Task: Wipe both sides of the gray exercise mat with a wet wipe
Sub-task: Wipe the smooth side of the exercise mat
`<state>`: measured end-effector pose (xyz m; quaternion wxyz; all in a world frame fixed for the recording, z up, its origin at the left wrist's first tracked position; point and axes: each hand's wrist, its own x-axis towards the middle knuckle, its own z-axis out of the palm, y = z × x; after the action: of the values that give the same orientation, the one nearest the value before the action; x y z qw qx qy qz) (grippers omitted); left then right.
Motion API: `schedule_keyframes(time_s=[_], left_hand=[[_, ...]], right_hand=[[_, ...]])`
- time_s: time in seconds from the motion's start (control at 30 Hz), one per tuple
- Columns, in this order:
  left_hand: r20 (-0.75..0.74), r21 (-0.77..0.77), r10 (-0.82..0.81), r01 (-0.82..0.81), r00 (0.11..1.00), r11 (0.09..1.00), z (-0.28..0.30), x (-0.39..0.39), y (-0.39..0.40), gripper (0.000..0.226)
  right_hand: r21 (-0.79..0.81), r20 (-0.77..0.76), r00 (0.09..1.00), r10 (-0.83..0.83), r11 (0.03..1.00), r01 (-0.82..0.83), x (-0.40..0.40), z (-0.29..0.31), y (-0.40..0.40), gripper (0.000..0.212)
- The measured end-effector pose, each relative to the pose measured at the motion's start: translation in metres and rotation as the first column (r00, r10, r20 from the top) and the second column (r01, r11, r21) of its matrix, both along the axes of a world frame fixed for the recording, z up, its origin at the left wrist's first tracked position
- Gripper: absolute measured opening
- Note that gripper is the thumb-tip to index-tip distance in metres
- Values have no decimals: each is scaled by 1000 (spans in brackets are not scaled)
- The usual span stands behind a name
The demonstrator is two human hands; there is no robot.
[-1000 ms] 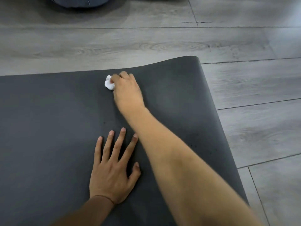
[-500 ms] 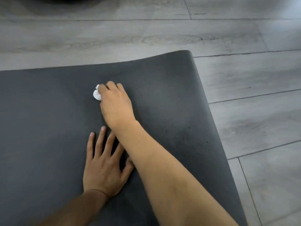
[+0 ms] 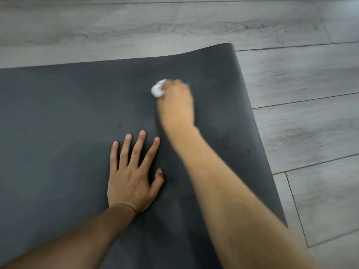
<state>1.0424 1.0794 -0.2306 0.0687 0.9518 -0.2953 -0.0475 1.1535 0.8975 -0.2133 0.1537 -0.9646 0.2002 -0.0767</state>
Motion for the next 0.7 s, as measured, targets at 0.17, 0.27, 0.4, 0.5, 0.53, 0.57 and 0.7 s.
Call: schedule_keyframes(time_s=[0.17, 0.27, 0.4, 0.5, 0.53, 0.57, 0.7], left_hand=[[-4, -3, -1, 1, 1000, 1000, 1, 1, 1, 71], [5, 8, 2, -2, 1000, 1000, 2, 0, -1, 73], [16, 6, 0, 0, 1000, 1000, 1, 4, -6, 72], [19, 6, -4, 4, 1000, 1000, 2, 5, -7, 72], [19, 8, -4, 4, 1000, 1000, 2, 5, -6, 72], [18, 4, -2, 2, 1000, 1000, 2, 5, -6, 72], [18, 5, -5, 5, 1000, 1000, 0, 5, -7, 73]], right_hand=[[-63, 119, 947, 300, 954, -294, -21, 19, 6, 23], [-183, -42, 997, -65, 982, 56, -37, 24, -96, 28], [-224, -68, 952, -299, 934, 278, -39, 21, -127, 30], [-102, 58, 952, -300, 947, 305, -31, 7, -89, 29], [-46, 84, 950, -302, 951, 306, -31, 4, -79, 29], [6, 101, 950, -297, 955, 297, -31, 4, -72, 28], [30, 300, 954, 17, 999, -28, -31, 8, -9, 28]])
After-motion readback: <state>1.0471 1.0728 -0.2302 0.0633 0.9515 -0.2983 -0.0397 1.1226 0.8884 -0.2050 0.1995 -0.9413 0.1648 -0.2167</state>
